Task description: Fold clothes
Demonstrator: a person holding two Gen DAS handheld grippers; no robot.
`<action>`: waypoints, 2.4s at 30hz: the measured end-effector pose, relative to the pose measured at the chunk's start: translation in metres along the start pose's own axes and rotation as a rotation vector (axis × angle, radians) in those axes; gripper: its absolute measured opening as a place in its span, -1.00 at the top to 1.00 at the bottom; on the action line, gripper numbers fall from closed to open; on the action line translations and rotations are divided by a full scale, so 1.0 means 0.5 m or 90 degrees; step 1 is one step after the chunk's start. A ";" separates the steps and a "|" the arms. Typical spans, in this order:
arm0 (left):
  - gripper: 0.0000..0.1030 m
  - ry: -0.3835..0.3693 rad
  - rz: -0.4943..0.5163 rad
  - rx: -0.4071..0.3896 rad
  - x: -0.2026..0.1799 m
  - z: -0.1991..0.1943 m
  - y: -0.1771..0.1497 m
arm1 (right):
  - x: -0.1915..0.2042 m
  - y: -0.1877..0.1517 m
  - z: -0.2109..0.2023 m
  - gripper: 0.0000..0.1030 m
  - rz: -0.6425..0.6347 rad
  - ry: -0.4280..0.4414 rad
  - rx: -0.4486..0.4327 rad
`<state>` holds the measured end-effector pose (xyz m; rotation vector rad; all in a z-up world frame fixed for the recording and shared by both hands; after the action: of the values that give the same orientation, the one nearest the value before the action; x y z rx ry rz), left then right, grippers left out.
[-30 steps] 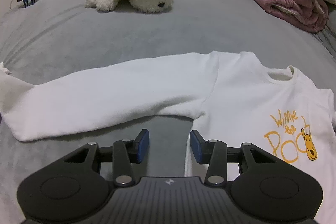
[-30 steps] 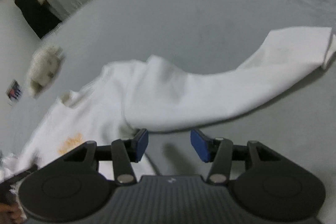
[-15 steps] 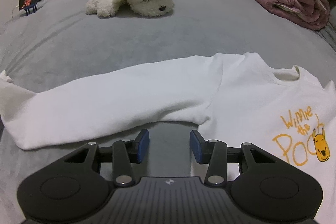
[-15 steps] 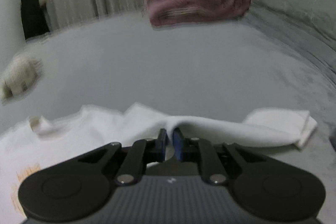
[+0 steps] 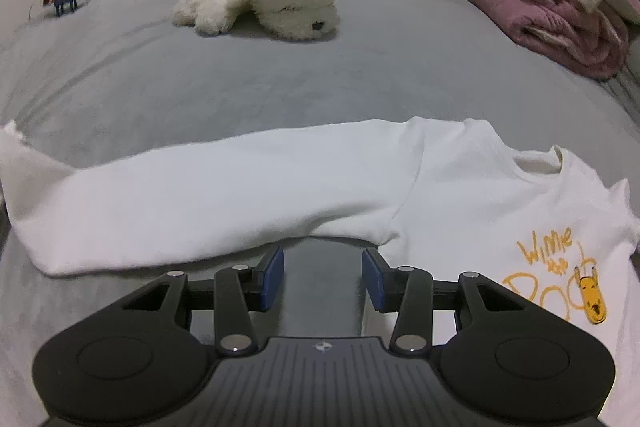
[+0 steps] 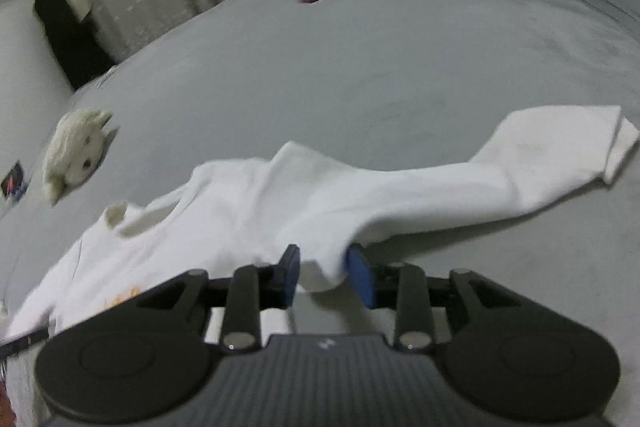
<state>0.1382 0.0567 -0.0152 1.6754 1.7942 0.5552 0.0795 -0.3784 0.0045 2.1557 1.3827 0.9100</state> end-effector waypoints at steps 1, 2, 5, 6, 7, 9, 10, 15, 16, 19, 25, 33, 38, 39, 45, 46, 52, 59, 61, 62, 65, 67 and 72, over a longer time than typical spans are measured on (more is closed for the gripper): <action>0.18 -0.003 -0.008 0.003 0.003 0.000 0.000 | 0.007 -0.002 -0.005 0.31 -0.005 0.000 -0.005; 0.18 -0.002 -0.010 0.001 0.006 -0.001 0.002 | 0.012 -0.004 -0.008 0.31 -0.008 -0.001 -0.010; 0.18 0.001 -0.017 -0.007 0.014 -0.005 0.010 | 0.014 0.002 -0.015 0.40 -0.023 -0.039 -0.032; 0.18 0.004 -0.017 -0.013 0.016 -0.006 0.015 | 0.012 0.013 -0.015 0.40 -0.039 -0.076 -0.048; 0.18 0.005 -0.017 -0.019 0.019 -0.007 0.021 | 0.010 0.022 -0.015 0.39 -0.052 -0.102 -0.061; 0.13 -0.002 -0.014 -0.030 0.020 -0.007 0.034 | 0.009 0.029 -0.016 0.39 -0.067 -0.116 -0.076; -0.05 -0.007 -0.006 -0.036 0.018 -0.005 0.042 | 0.012 0.031 -0.015 0.39 -0.065 -0.100 -0.075; -0.26 -0.023 0.086 -0.063 0.002 0.020 0.085 | 0.059 0.048 0.002 0.33 -0.123 -0.043 -0.084; -0.27 -0.034 0.100 -0.064 -0.004 0.026 0.095 | 0.073 0.054 0.008 0.30 -0.151 -0.036 -0.087; -0.32 -0.080 0.112 -0.069 -0.022 0.058 0.129 | 0.107 0.074 0.041 0.10 -0.224 -0.015 -0.085; -0.38 -0.169 0.126 -0.048 -0.097 0.155 0.185 | 0.151 0.116 0.122 -0.06 -0.311 0.031 -0.054; -0.38 -0.217 0.273 -0.039 -0.191 0.223 0.176 | 0.177 0.132 0.222 0.05 -0.383 0.094 0.021; -0.47 -0.213 0.399 -0.082 -0.214 0.230 0.150 | 0.176 0.106 0.259 0.59 -0.418 0.098 0.050; -0.39 -0.219 0.393 -0.081 -0.214 0.231 0.152 | 0.182 0.100 0.257 0.63 -0.434 0.095 0.038; 0.78 -0.222 0.364 -0.093 -0.205 0.212 0.154 | 0.221 0.078 0.243 0.81 -0.529 0.044 -0.022; 0.79 -0.218 0.352 -0.099 -0.202 0.208 0.156 | 0.227 0.081 0.239 0.82 -0.539 0.031 -0.036; 0.81 -0.153 0.244 -0.176 -0.182 0.183 0.221 | 0.277 0.115 0.207 0.83 -0.578 -0.038 -0.138; 0.79 -0.041 0.267 -0.196 -0.205 0.229 0.274 | 0.310 0.152 0.273 0.83 -0.579 -0.124 -0.179; 0.75 -0.010 0.288 -0.174 -0.211 0.267 0.260 | 0.313 0.159 0.297 0.83 -0.568 -0.136 -0.176; 0.74 -0.006 0.284 -0.166 -0.210 0.280 0.252 | 0.310 0.155 0.310 0.83 -0.567 -0.141 -0.169; 0.60 0.009 0.274 -0.164 -0.208 0.300 0.235 | 0.303 0.141 0.348 0.81 -0.564 -0.154 -0.148; 0.47 -0.003 0.258 -0.169 -0.201 0.291 0.242 | 0.297 0.132 0.374 0.72 -0.562 -0.163 -0.133; 0.28 -0.013 0.164 -0.198 -0.137 0.223 0.288 | 0.249 0.178 0.286 0.26 -0.423 -0.124 -0.156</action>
<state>0.3204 -0.0070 0.0116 1.6920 1.3993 0.8771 0.2748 -0.3024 -0.0002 1.4093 1.6294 0.5537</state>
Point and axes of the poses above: each gripper's, at about its wrist camera, not at the fingertips, and z roughly the way its jaws point, x to its left, y to its top, the point moved 8 cm from there along z, roughly the way its jaws point, and after that the axes turned 5 degrees about -x, right-handed, at the moved point
